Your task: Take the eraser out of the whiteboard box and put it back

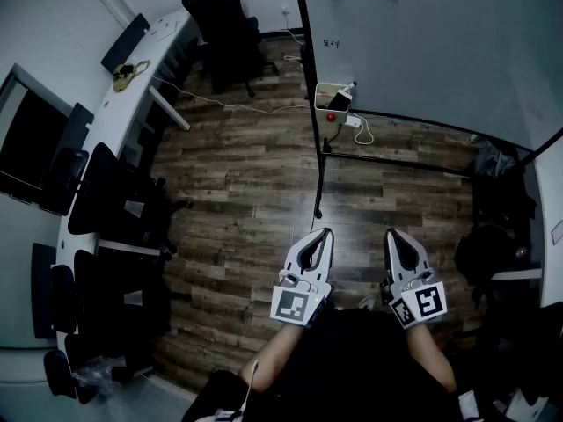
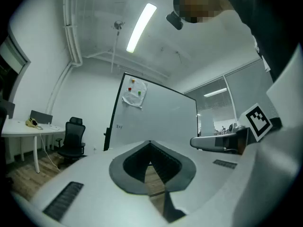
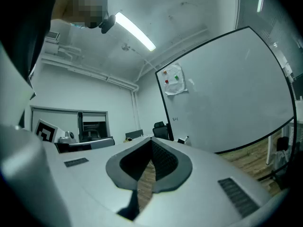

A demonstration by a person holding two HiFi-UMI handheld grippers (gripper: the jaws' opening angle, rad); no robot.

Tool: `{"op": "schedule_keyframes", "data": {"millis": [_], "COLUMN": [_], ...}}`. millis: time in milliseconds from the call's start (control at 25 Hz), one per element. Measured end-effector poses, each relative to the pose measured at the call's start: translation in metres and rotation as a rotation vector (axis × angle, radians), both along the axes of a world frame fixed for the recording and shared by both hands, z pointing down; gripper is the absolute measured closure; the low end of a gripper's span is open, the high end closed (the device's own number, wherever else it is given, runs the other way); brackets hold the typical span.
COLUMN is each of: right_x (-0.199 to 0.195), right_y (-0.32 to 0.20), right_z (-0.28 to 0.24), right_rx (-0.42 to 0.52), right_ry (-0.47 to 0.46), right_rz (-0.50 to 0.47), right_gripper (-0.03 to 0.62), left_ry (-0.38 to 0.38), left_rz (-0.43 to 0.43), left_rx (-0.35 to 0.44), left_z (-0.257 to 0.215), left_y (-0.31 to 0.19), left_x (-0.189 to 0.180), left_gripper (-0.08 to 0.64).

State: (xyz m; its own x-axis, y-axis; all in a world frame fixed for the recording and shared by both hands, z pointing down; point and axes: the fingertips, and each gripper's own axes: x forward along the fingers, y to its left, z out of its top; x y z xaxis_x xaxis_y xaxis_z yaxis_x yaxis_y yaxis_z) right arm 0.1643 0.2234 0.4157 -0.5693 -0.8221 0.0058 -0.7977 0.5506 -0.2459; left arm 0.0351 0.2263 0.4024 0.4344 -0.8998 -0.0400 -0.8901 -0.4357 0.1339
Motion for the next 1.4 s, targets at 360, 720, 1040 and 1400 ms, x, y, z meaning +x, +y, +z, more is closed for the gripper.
{"op": "schedule_keyframes", "data": {"millis": [360,720,1040,1400], "right_x": [-0.006,-0.012,-0.029,-0.051], "right_y": [0.0,-0.002,-0.012,-0.026], "right_z": [0.003,0.003,0.002,0.001], "right_rx": [-0.003,-0.007,0.0,0.015], "right_ry": [0.016,-0.016,-0.009,0.011], "right_rz": [0.0,0.031,0.081,0.144], "right_gripper": [0.583,0.583,0.583,0.583], "left_ry": [0.002,-0.004,0.003,0.009], "left_rz": [-0.002,0.004,0.031,0.09], "left_rx": [-0.003,0.003,0.005,0.016], "left_z": [0.002,0.001,0.003,0.001], "left_y": [0.001,0.002,-0.003,-0.017], "left_x": [-0.007,-0.022,-0.051,-0.073], "left_gripper": [0.554,0.554,0.554,0.554]}}
